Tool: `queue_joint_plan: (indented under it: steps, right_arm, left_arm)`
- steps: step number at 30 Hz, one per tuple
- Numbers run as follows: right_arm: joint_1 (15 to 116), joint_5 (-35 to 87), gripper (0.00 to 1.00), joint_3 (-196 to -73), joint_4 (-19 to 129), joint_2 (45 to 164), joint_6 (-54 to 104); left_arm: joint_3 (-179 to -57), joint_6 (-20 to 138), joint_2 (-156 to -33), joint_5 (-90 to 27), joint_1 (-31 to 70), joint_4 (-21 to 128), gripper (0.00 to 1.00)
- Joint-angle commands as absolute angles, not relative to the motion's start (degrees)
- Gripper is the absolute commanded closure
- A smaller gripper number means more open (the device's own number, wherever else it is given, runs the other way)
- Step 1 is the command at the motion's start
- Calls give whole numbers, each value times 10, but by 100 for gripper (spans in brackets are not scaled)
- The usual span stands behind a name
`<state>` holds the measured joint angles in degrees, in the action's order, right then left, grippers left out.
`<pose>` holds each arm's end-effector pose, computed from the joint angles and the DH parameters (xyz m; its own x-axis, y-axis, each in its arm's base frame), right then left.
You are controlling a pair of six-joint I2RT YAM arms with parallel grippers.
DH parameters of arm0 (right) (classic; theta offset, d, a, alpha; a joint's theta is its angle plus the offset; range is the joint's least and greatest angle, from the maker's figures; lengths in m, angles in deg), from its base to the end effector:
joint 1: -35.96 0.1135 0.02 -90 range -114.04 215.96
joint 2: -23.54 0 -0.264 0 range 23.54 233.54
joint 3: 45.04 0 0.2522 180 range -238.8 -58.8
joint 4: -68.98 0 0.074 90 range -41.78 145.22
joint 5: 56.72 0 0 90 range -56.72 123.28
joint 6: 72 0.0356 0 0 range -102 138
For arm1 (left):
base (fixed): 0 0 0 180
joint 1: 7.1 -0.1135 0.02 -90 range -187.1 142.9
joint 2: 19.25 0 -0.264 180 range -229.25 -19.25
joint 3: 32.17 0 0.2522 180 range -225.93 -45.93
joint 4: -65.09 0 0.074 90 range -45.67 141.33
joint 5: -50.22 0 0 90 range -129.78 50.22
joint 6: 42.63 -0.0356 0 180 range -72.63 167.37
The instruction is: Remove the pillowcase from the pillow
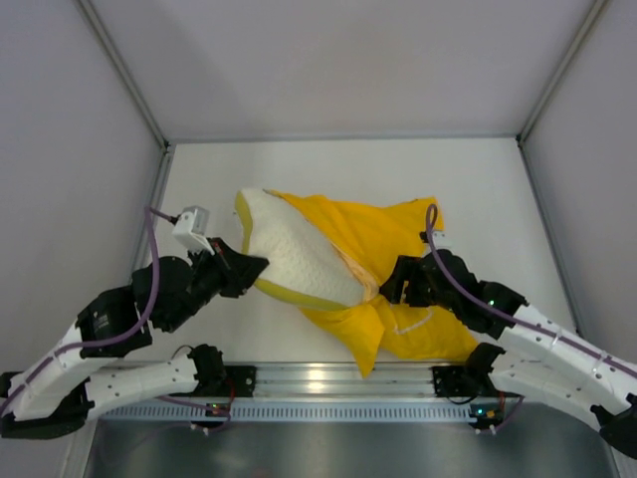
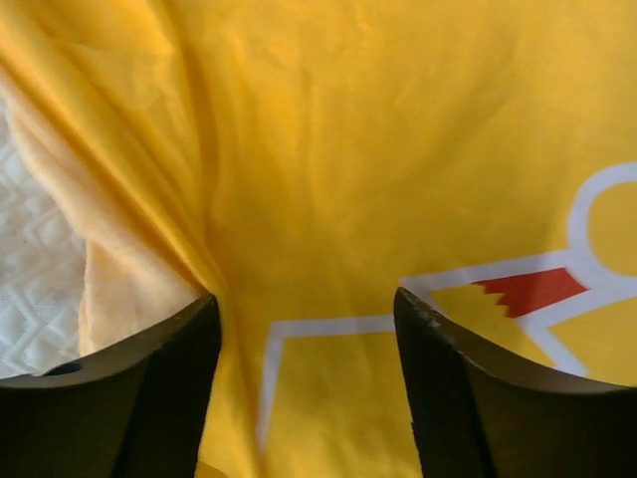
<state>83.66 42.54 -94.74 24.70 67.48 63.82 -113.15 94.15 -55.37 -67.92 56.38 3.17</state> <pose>0.1161 0.1191 0.2540 -0.7549 0.2221 -0.6171 -0.1491 0.8582 0.4913 0.0535 -0.0697 0.4161 -0.5180 -0.4012 -0.7555 0.3070 0.7372 -0.6019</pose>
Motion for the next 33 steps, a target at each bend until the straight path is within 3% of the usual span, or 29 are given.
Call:
queue_joint_plan:
  steps: [1,3,4,13,28,33]
  right_arm:
    - [819,424,30,-981,189,685,581]
    - [819,395,2,-1002,192,697,569]
    - [820,386,0,-1010,200,701,565]
    - [821,312,0,-1169,254,834,525]
    - [837,250,1,-1472,298,1206,428]
    - [836,245,9,-1549,282,1301,404]
  left_arm:
    - [-1123,943,-539,-682,561,99,100]
    - [-1105,954,-536,-670,561,99,100]
    - [-1084,961,-534,-660,562,99,100]
    - [-924,1051,-461,-626,561,99,100]
    - [-778,1118,-369,-535,562,98,100]
    - [-757,1128,-310,-526,561,88,100]
